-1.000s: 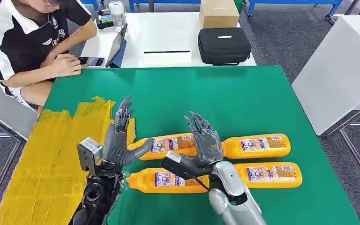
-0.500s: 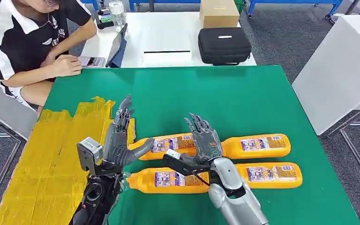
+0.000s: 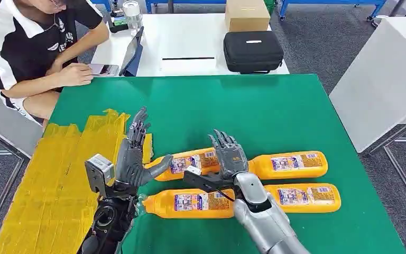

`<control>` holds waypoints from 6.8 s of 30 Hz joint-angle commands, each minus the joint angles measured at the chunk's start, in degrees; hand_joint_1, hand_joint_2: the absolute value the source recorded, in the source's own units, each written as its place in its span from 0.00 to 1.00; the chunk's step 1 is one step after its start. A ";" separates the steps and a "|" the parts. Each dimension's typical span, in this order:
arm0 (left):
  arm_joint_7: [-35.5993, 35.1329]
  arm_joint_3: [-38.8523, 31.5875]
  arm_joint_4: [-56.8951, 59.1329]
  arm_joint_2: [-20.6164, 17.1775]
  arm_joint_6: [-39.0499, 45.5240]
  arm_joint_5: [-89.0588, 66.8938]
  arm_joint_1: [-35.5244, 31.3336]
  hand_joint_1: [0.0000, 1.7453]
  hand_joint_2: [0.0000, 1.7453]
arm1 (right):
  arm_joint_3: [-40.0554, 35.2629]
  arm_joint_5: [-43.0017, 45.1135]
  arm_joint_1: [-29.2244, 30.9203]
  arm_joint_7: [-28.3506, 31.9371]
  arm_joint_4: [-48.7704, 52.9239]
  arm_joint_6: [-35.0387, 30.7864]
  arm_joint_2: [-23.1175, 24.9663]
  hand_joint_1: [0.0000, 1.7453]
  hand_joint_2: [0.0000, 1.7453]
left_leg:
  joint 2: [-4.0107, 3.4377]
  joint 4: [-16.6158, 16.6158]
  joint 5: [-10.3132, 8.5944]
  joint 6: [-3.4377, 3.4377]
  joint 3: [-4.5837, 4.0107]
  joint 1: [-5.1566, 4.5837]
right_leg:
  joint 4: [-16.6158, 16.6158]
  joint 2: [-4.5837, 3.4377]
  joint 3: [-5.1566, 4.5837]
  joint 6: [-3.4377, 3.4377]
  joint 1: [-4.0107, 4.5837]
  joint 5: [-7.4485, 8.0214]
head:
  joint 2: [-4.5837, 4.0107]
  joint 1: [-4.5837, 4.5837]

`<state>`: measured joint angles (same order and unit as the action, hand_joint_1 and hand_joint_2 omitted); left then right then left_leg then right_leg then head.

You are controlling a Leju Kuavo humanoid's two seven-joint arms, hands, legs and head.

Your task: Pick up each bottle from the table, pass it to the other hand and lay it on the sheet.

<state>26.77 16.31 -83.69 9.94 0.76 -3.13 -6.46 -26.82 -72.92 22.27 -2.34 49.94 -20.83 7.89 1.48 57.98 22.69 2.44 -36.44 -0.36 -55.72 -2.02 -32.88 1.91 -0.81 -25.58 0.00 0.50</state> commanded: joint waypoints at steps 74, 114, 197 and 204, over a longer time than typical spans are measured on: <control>1.51 0.20 5.74 -0.43 0.40 2.41 -5.41 0.00 1.00 | 22.55 48.38 -1.55 27.64 10.66 -8.20 3.51 1.00 1.00 | 0.13 0.05 0.05 -0.12 0.11 0.06 | 0.01 0.38 0.20 -0.06 0.09 -0.10 | 0.00 0.02; -7.99 10.43 -1.05 -3.38 -4.79 5.79 -10.67 0.00 1.00 | 3.39 56.97 -1.94 36.94 5.69 3.21 2.75 1.00 1.00 | -0.19 0.01 0.11 -0.14 0.27 0.06 | 0.06 0.11 0.28 -0.08 0.10 -0.06 | 0.00 0.02; -5.08 6.05 7.48 -1.39 -2.15 24.33 -12.26 1.00 1.00 | -10.68 45.48 -3.06 35.97 5.47 -9.72 1.50 1.00 1.00 | 0.00 0.01 0.04 -0.10 0.09 0.06 | 0.05 0.23 0.16 -0.06 0.08 -0.05 | 0.00 0.02; -4.92 5.82 6.39 -1.23 -1.45 24.55 -11.74 1.00 1.00 | -9.94 45.82 -3.40 35.67 5.52 -9.12 1.32 1.00 1.00 | -0.01 0.02 0.10 -0.15 0.21 0.07 | 0.05 0.31 0.28 -0.09 0.11 -0.11 | 0.00 0.02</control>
<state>21.86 24.68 -78.53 8.46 -1.77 20.41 -15.57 -35.41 -26.97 19.36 32.83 56.48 -30.77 10.60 1.50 58.00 22.65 2.48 -36.54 -0.38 -55.73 -1.98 -32.97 1.93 -0.83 -25.56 0.00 0.52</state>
